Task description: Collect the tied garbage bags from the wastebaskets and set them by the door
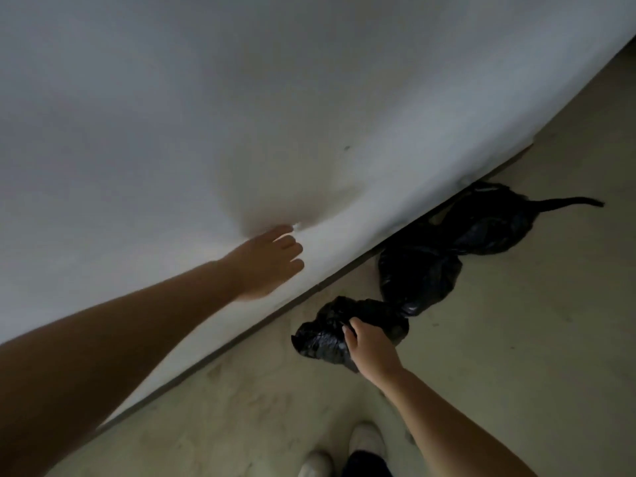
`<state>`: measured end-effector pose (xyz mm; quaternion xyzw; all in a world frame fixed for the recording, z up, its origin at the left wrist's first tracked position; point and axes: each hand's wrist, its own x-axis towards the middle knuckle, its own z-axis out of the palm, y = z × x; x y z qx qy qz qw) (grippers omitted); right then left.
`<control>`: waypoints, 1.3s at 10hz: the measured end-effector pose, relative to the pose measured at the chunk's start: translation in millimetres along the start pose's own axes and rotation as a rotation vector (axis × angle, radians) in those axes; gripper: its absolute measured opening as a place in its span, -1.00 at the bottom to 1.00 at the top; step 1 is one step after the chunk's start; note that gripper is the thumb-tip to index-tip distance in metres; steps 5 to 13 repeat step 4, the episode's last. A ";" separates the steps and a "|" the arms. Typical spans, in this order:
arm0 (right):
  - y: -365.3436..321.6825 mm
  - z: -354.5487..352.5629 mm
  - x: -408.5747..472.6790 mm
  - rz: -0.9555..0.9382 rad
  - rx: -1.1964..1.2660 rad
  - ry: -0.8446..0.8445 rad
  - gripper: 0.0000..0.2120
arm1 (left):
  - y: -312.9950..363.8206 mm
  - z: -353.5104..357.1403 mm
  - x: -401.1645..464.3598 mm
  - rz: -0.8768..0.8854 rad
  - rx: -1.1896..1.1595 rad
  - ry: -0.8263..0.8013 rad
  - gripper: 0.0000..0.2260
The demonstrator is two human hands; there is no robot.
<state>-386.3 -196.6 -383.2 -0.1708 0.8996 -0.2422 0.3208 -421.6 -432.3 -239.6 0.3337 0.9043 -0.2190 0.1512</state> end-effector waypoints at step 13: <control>47.8 47.6 26.6 0.090 -0.126 -0.152 -0.80 | -9.5 33.5 -1.8 0.063 0.106 0.241 -0.85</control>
